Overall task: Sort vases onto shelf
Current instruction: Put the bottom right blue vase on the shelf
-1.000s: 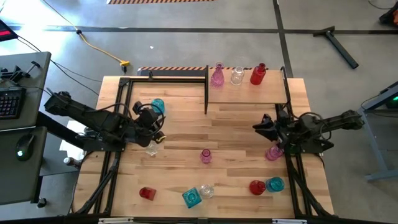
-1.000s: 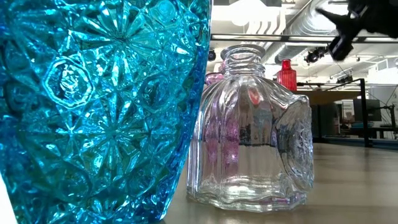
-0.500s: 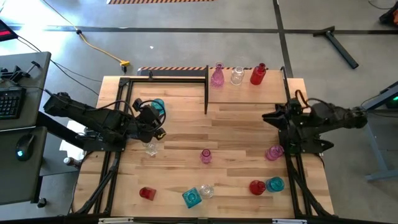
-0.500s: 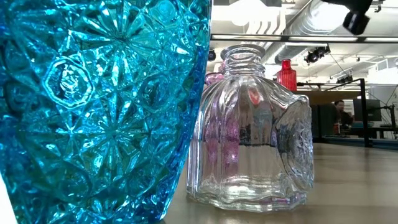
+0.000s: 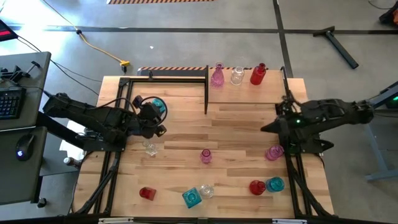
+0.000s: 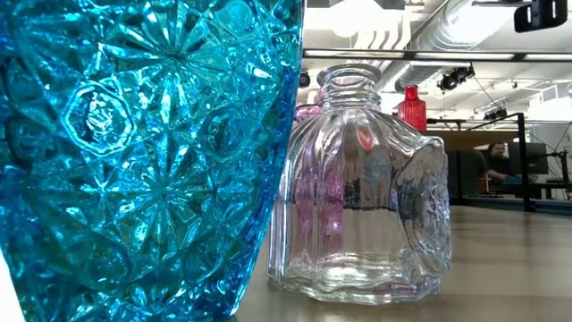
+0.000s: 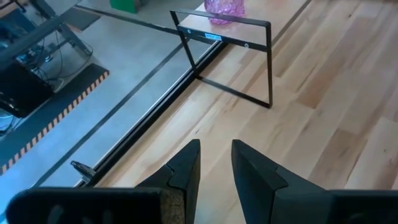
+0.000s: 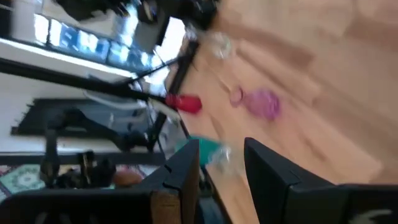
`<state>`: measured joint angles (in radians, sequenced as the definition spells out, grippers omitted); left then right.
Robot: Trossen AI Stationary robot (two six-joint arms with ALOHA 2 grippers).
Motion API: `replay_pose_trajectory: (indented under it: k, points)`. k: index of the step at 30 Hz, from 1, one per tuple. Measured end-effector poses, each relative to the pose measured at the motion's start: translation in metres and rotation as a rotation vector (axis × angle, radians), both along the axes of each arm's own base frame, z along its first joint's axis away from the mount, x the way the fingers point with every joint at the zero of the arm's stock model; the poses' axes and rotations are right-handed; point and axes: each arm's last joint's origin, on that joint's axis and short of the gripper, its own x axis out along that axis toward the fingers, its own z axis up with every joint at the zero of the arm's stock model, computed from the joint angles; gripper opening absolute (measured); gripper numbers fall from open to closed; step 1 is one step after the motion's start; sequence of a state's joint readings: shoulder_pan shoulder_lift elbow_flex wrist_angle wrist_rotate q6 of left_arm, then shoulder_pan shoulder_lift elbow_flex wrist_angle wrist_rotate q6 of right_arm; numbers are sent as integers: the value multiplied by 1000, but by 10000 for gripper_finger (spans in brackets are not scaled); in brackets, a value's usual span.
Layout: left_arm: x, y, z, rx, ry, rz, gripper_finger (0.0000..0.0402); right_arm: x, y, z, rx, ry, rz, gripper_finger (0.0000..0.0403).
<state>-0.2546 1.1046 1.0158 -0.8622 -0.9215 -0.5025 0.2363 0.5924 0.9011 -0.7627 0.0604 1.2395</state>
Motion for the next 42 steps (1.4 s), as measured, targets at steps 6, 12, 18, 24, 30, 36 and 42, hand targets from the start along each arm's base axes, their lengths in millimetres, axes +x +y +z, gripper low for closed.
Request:
replay_pose_trajectory:
  k: [6,12,18,24,30,36,42]
  points:
    - [0,0,0,11,15,-12,83,20,9,-10,140,287,54,108]
    - [0,0,0,27,38,-29,83,32,19,-21,260,558,70,108]
    - [0,0,0,34,47,-35,83,33,36,-30,241,735,104,108]
    - [0,0,0,30,41,-31,83,23,55,-40,202,932,116,108]
    - [0,-1,0,2,35,-37,83,15,76,-43,219,1012,107,108]
    - [1,-1,-1,-26,40,-58,83,7,98,-51,189,1090,75,108]
    - [1,-1,-1,-30,40,-60,83,2,117,-59,137,1146,77,108]
